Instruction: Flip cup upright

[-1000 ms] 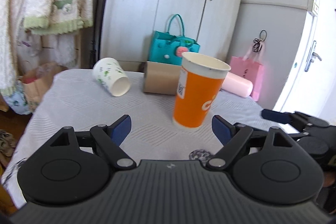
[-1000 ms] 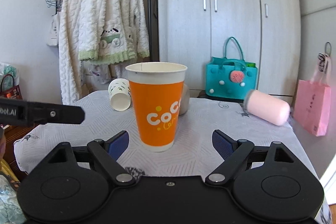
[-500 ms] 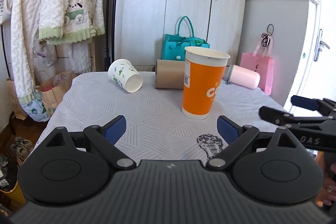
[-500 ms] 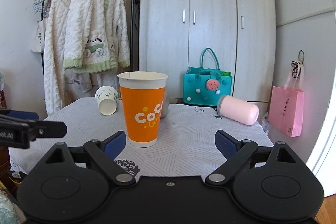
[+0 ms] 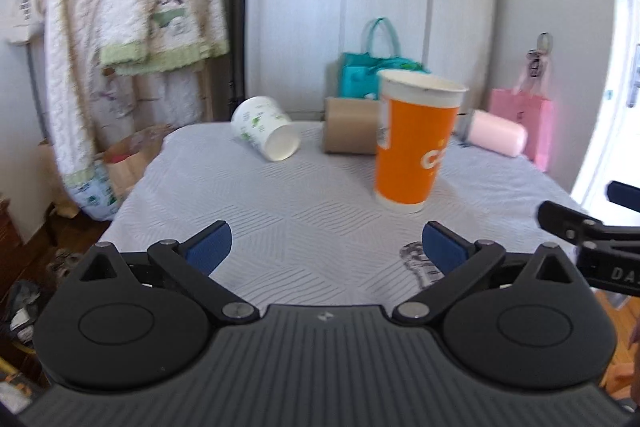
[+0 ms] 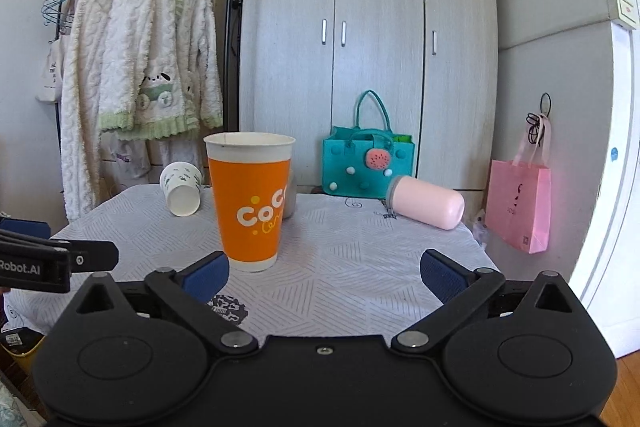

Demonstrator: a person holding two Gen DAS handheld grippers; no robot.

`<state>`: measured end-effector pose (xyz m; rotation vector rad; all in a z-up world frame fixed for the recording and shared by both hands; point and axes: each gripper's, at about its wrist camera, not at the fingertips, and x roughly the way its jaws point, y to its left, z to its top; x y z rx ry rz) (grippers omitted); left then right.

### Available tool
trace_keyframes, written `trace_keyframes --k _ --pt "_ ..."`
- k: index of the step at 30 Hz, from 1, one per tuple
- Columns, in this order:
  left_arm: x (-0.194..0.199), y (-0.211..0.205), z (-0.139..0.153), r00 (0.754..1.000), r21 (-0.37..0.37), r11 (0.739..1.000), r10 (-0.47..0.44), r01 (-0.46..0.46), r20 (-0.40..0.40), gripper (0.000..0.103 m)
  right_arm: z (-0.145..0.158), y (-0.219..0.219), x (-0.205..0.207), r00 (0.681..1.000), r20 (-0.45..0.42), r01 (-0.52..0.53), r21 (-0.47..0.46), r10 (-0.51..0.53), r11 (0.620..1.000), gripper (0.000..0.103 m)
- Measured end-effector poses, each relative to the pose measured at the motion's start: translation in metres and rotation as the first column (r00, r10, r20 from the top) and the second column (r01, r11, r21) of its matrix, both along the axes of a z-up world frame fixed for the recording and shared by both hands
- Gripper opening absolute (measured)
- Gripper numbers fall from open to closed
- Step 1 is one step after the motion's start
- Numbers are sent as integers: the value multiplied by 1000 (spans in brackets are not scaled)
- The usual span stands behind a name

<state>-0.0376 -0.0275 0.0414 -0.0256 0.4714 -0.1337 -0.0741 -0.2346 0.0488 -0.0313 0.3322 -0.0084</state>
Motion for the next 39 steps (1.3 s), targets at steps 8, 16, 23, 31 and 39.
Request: trace_keyframes --k 8,16,23,31,39 --pt "-5 2 -3 999 7 999 39 -39 4 103 -2 2 -1 999 -18 30 11 -29 1000 103" --pt "-7 -7 -4 1000 44 999 14 -14 6 103 -3 1 -1 997 -32 72 13 -72 997 103" --pt "-10 -3 -5 999 42 999 31 -32 17 103 -2 0 -3 996 -36 82 17 -81 997 103" --pt "-14 -2 -5 998 74 996 40 -43 44 103 -1 1 -4 995 -39 91 19 -90 996 103" --pt "-15 4 -4 996 64 995 77 -79 43 103 0 3 -6 994 -35 100 13 -100 995 103"
